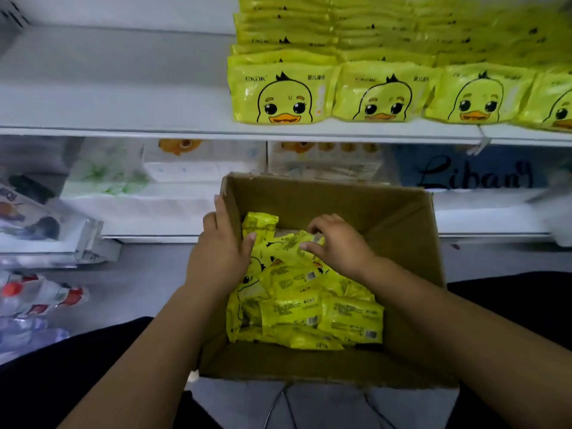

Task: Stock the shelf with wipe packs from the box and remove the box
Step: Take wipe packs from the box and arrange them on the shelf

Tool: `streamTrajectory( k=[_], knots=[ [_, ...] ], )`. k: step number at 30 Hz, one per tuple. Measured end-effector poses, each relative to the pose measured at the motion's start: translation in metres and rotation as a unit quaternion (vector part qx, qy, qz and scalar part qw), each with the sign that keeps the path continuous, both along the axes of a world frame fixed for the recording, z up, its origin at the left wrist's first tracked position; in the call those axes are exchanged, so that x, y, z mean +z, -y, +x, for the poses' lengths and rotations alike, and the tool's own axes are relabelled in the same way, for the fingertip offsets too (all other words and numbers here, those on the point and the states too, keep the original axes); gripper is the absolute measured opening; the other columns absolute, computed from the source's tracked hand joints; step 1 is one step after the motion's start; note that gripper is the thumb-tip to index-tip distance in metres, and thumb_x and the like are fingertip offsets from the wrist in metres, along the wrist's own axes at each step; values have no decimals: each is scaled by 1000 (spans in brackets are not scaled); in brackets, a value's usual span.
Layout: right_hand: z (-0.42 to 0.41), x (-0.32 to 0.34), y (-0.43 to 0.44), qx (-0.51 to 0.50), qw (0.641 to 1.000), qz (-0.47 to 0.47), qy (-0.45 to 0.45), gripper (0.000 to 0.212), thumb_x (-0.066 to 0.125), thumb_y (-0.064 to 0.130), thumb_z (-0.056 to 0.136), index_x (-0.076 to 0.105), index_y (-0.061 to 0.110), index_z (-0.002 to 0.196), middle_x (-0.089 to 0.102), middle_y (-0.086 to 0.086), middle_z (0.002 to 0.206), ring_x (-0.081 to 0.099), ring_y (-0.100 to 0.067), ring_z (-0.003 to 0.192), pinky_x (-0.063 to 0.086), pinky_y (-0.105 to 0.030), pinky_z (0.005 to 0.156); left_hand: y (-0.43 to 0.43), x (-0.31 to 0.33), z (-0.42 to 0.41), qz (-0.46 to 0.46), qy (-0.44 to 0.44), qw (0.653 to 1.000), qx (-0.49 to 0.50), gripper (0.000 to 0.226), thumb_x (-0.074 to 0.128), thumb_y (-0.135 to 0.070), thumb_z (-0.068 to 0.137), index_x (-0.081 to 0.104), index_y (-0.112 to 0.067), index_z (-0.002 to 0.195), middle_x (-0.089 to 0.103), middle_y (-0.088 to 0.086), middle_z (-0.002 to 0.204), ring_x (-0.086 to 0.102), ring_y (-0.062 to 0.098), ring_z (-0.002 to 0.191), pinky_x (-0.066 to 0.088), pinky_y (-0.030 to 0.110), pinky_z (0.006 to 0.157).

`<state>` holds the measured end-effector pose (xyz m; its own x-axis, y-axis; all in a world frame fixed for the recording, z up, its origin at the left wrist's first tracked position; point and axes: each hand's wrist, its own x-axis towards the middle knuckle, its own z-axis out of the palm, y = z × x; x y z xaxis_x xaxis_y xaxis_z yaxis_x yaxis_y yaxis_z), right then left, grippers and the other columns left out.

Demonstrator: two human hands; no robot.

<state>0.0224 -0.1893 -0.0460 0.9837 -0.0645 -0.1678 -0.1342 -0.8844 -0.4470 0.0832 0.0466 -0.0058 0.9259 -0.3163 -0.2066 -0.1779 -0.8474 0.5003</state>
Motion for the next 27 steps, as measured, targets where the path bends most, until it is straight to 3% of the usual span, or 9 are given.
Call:
streamTrajectory(
  k=[3,5,9,14,19,23,27],
  knots=[
    [-13,-43,-1,-14,989,59,-132,43,77,48,83,68,16,111,65,-5,117,53,-26,121,43,-38,100,-8,-7,-4,3,23,1000,13,85,51,-43,103,-6,-21,163,46,20,138,60,44,99,41,39,68],
    [-19,-61,-5,36,977,65,-200,51,80,50,79,66,19,117,64,-4,118,51,-25,121,42,-40,103,-10,-11,-2,1,27,1000,12,84,51,-42,103,-6,-26,163,53,21,126,60,43,92,40,38,65],
    [-25,-88,-19,146,954,6,-262,81,79,57,76,50,20,142,51,-5,141,44,-27,131,42,-36,103,-9,-17,0,-3,34,999,21,84,53,-40,103,-3,-25,163,54,21,126,60,45,94,41,41,67],
    [-27,-111,-31,127,969,-26,-209,87,68,70,78,43,25,149,46,-3,142,40,-27,133,40,-39,106,-8,-22,2,-13,44,998,42,79,53,-39,103,4,-26,163,55,18,133,60,44,104,46,44,75],
    [-14,-122,-37,120,977,-41,-172,62,64,61,87,58,26,139,52,-5,131,45,-27,127,42,-40,102,-8,-23,3,-29,53,997,51,76,53,-38,103,8,-29,163,51,14,146,59,42,116,49,45,83],
    [-12,-123,-36,65,987,77,-123,33,65,35,96,73,11,118,62,-8,122,52,-31,120,45,-39,97,-8,-24,3,-31,60,996,51,75,54,-37,103,10,-28,163,50,12,149,58,40,119,48,44,85],
    [-6,-101,-28,-15,981,188,-36,23,60,20,100,67,3,86,61,-8,81,57,-26,79,45,-35,71,-9,-26,4,-32,65,996,52,75,53,-38,103,10,-28,163,51,13,148,57,40,120,48,44,86]
  ],
)
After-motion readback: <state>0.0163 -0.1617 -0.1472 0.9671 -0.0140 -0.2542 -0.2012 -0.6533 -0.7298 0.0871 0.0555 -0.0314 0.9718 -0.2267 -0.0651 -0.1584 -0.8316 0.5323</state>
